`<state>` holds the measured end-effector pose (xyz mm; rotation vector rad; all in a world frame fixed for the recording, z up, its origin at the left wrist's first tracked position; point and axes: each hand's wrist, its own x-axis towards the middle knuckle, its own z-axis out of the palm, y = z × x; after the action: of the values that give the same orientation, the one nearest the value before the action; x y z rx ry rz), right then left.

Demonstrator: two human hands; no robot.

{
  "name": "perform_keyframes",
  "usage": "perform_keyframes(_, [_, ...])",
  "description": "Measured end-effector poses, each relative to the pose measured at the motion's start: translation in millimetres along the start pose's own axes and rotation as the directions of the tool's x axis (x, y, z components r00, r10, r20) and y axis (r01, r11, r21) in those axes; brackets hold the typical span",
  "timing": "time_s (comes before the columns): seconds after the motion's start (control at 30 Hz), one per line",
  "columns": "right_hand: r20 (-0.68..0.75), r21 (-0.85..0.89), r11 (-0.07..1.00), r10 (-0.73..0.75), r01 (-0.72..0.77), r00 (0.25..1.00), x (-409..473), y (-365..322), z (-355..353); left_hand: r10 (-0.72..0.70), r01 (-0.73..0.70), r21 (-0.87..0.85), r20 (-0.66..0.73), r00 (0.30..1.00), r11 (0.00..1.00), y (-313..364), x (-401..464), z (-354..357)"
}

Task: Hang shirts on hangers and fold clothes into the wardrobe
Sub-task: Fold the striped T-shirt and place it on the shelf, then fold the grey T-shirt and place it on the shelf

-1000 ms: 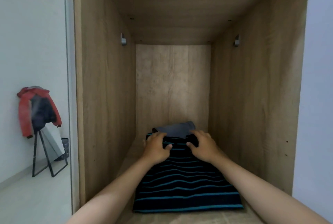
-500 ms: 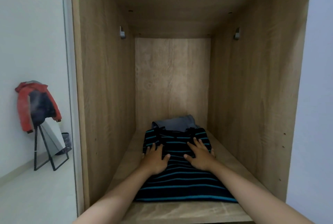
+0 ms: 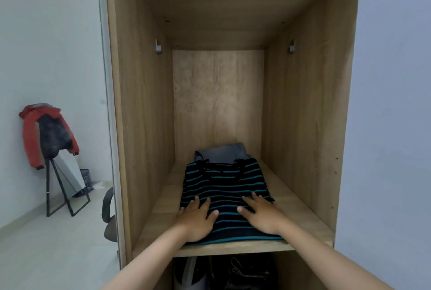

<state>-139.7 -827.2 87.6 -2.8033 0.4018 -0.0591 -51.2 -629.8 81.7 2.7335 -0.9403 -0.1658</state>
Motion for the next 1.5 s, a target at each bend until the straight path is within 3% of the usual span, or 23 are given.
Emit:
perform_keyframes(0.13, [-0.237,0.135,0.991,0.018,0.014,0.971,-12.6,1.8,7.0,-0.035,0.031,-0.041,-0.088,0.996,0.999,6.6,-13.5,-0.3])
perform_keyframes(0.23, [-0.487,0.104,0.992,-0.016,0.076,0.873,-26.3,-4.1,8.1,-0.031,0.013,-0.084,-0.206,0.978,0.996,11.8,-27.8,0.7])
perform_keyframes(0.3, [-0.567,0.098,0.989,-0.039,0.114,0.823,-35.0,-6.2,9.1,-0.013,-0.01,-0.088,-0.25,0.968,0.996,16.9,-41.7,3.6])
perform_keyframes(0.5, [-0.407,0.213,0.973,0.002,0.093,0.913,-69.6,-4.1,14.4,0.06,-0.114,-0.144,-0.334,0.941,0.983,20.4,-82.2,7.2])
perform_keyframes(0.73, [-0.543,0.258,0.966,0.147,-0.002,0.827,-130.6,-24.6,7.7,0.21,-0.343,-0.245,-0.443,0.872,0.907,25.4,-109.5,-2.6])
perform_keyframes(1.03, [-0.651,0.414,0.878,0.47,-0.24,0.596,-235.9,-86.5,26.3,0.524,-0.638,-0.349,-0.371,0.766,0.686,-0.9,-160.4,-6.8])
perform_keyframes(1.2, [-0.648,0.5,0.787,0.617,-0.361,0.447,-324.4,-125.4,50.6,0.659,-0.699,-0.454,-0.276,0.7,0.552,7.1,-211.4,8.8])
perform_keyframes(1.5, [-0.663,0.614,0.572,0.747,-0.544,0.037,-536.4,-193.3,78.0,0.915,-0.81,-0.531,-0.145,0.375,0.248,59.4,-352.0,41.7])
